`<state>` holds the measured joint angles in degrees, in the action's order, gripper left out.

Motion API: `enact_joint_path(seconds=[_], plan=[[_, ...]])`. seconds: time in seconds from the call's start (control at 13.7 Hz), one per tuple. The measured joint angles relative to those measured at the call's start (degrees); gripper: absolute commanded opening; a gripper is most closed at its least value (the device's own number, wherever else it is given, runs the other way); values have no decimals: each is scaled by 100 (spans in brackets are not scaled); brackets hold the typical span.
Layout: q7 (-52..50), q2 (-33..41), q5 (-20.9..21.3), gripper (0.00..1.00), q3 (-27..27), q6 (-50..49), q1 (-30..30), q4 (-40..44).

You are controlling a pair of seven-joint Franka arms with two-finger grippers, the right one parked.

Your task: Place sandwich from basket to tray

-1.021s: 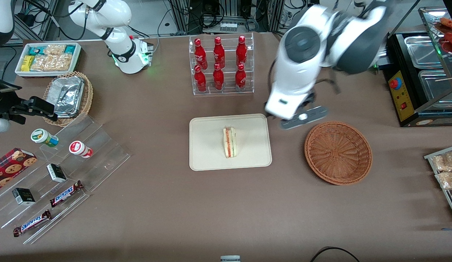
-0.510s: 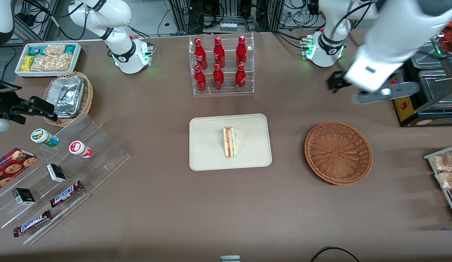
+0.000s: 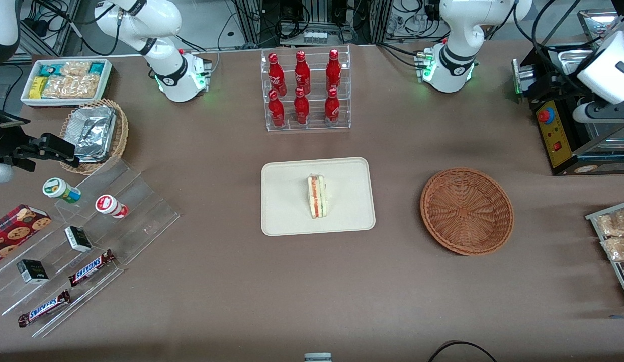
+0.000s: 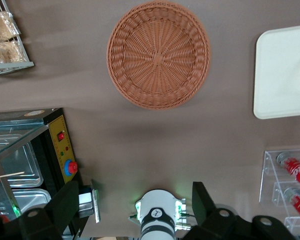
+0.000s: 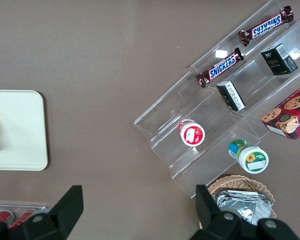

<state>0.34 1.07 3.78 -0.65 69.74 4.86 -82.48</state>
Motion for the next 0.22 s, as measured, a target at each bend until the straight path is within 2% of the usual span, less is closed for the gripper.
enact_joint_path(seconds=[0.22], plan=[[76, 8, 0, 100, 35, 14, -19, -140]])
